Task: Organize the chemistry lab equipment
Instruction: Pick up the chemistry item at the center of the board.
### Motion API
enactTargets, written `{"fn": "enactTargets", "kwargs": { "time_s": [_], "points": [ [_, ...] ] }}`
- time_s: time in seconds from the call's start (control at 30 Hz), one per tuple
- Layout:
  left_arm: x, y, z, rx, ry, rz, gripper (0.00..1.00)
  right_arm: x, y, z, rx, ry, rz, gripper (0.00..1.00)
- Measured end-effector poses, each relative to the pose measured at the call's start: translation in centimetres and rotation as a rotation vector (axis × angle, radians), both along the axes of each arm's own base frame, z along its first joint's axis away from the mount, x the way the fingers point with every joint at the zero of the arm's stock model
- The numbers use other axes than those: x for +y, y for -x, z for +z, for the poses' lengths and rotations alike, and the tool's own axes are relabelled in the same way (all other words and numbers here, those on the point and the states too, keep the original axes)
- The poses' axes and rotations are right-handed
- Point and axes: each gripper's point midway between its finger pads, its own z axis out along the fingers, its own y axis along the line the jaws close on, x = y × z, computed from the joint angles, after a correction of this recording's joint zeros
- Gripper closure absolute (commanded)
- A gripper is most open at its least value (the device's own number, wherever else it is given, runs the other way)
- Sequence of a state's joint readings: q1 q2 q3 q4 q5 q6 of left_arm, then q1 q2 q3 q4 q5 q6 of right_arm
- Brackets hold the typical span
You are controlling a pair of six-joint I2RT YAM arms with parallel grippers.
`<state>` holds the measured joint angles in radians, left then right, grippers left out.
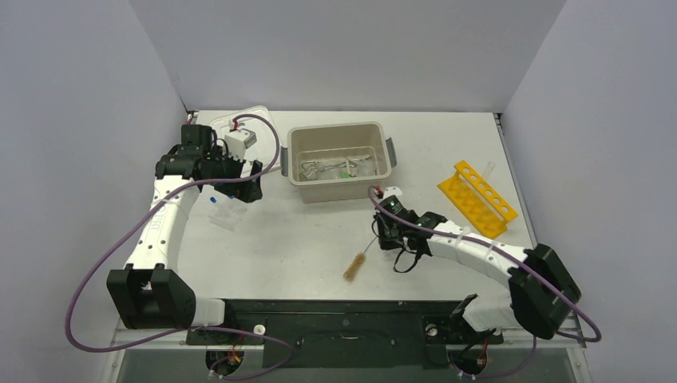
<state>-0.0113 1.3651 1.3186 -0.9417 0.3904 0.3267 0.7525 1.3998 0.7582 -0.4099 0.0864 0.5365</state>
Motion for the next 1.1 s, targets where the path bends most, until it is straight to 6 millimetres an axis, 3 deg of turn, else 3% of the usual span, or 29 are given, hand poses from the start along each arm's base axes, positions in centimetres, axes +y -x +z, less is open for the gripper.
{"fn": "enactTargets", "kwargs": {
  "time_s": [0.1, 0.27, 0.37, 0.5, 0.63, 0.7, 0.8, 0.87, 0.97, 1.1],
  "points": [
    [0.0, 0.0, 0.0, 0.0, 0.0, 0.0, 0.03, 0.2, 0.0, 4.4, -0.072, -0.06, 0.04, 1.0],
    [0.0, 0.0, 0.0, 0.0, 0.0, 0.0, 0.03, 1.1, -1.3, 13.5, -0.246, -0.141, 0.124, 1.0],
    [0.0, 0.0, 0.0, 0.0, 0.0, 0.001, 0.03, 1.4, -3.2, 18.4, -0.35, -0.141, 0.156, 1.0],
    [-0.1, -0.1, 0.0, 0.001, 0.005, 0.002, 0.03, 2.2, -7.9, 22.4, -0.444, -0.069, 0.182, 1.0],
    [-0.3, -0.6, -0.4, 0.027, 0.02, 0.003, 0.03, 3.7, -14.3, 22.2, -0.463, 0.058, 0.23, 1.0],
    [-0.4, -1.0, -0.8, 0.041, 0.026, 0.006, 0.03, 4.7, -17.5, 20.9, -0.464, 0.132, 0.268, 1.0],
    [-0.4, -1.0, -1.0, 0.053, 0.03, 0.013, 0.03, 5.2, -20.4, 17.8, -0.451, 0.255, 0.333, 1.0],
    [-0.5, -1.0, -1.0, 0.053, 0.033, 0.014, 0.03, 5.4, -21.4, 15.2, -0.432, 0.346, 0.403, 1.0],
    [-0.5, -0.9, -1.0, 0.054, 0.034, 0.014, 0.03, 6.3, -21.8, 13.1, -0.422, 0.405, 0.495, 1.0],
    [-0.5, -0.9, -1.0, 0.054, 0.034, 0.014, 0.03, 7.9, -21.9, 12.3, -0.44, 0.415, 0.586, 1.0]
  ]
}}
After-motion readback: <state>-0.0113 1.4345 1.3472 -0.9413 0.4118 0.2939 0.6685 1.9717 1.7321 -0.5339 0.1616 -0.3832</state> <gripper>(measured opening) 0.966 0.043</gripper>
